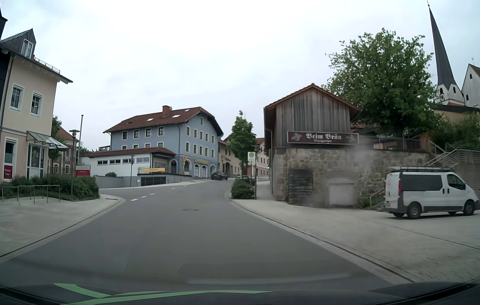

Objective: Follow the waypoints while adhering to traffic rules and regulations

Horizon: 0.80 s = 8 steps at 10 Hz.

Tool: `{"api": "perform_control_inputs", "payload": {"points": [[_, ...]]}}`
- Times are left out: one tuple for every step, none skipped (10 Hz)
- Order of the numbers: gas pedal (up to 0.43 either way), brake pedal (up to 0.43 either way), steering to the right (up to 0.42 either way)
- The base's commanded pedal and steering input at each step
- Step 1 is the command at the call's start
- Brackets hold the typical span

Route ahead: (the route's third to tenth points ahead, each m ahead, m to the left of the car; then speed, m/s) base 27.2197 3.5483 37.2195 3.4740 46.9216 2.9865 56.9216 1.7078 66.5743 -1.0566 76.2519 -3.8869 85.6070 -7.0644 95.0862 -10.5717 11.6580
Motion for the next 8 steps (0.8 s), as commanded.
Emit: {"api": "perform_control_inputs", "payload": {"points": [[0.169,0.000,-0.072],[0.169,0.000,-0.069],[0.169,0.000,-0.065],[0.169,0.000,-0.060],[0.169,0.000,-0.055],[0.169,0.000,-0.048],[0.169,0.000,-0.041],[0.169,0.000,-0.031]]}}
